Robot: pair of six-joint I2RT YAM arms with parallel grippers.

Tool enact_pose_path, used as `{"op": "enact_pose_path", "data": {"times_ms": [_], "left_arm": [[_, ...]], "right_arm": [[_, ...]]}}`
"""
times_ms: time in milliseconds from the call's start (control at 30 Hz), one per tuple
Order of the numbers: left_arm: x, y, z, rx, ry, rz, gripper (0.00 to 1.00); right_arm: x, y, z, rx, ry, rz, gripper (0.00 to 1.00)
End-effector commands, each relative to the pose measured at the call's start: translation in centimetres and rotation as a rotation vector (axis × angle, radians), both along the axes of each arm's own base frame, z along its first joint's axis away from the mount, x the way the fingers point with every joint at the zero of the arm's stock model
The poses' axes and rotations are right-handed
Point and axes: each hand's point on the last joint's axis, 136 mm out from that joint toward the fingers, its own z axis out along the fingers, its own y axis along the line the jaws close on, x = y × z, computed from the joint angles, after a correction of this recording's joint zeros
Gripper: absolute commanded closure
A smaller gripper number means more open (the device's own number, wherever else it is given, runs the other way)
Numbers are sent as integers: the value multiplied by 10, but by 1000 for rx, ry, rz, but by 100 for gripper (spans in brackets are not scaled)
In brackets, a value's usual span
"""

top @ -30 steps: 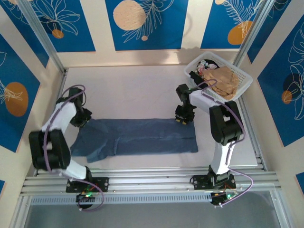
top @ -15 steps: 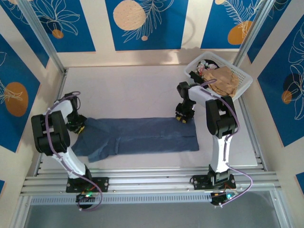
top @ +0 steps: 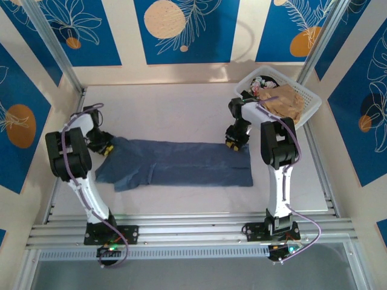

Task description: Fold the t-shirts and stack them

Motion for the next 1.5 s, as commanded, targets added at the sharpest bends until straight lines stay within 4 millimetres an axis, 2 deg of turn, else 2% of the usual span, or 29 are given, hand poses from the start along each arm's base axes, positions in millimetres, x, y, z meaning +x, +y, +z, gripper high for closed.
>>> {"op": "enact_pose_path", "data": {"times_ms": [0,100,200,367,433,500,633,733,900,1100,1267,1467], "left_arm": [[49,-5,23,3,-162,-65,80],[45,2,61,79,-241,-97,68],[8,-7,79,83,-239,-147,60],[-83,-48,60,-23,-179,-183,54],[-106,-57,49,-48,-173,-171,52],[-119,-65,37,-84,-171,-159,51],[-128,-78,26,-95,-180,-183,51],[-141,-82,20,-99,-158,-167,54],[-165,-68,21,13,-128,-142,57],[-170,-66,29,79,-153,-167,54],[-177,-71,19,71,-119,-178,63],[-172,-68,8,87,-58,-196,63]], "right_arm": [[9,-6,-13,-3,23,-40,73],[29,0,6,27,-80,12,70],[39,14,32,76,-186,95,64],[26,39,62,163,-264,211,58],[16,48,69,204,-278,236,58],[7,56,75,239,-286,250,57],[-7,64,81,269,-281,259,57],[-12,62,79,265,-273,257,57],[-14,59,82,267,-277,252,57],[-16,60,84,273,-278,254,57],[-18,63,81,282,-265,251,57],[-17,65,81,288,-264,248,57]]}}
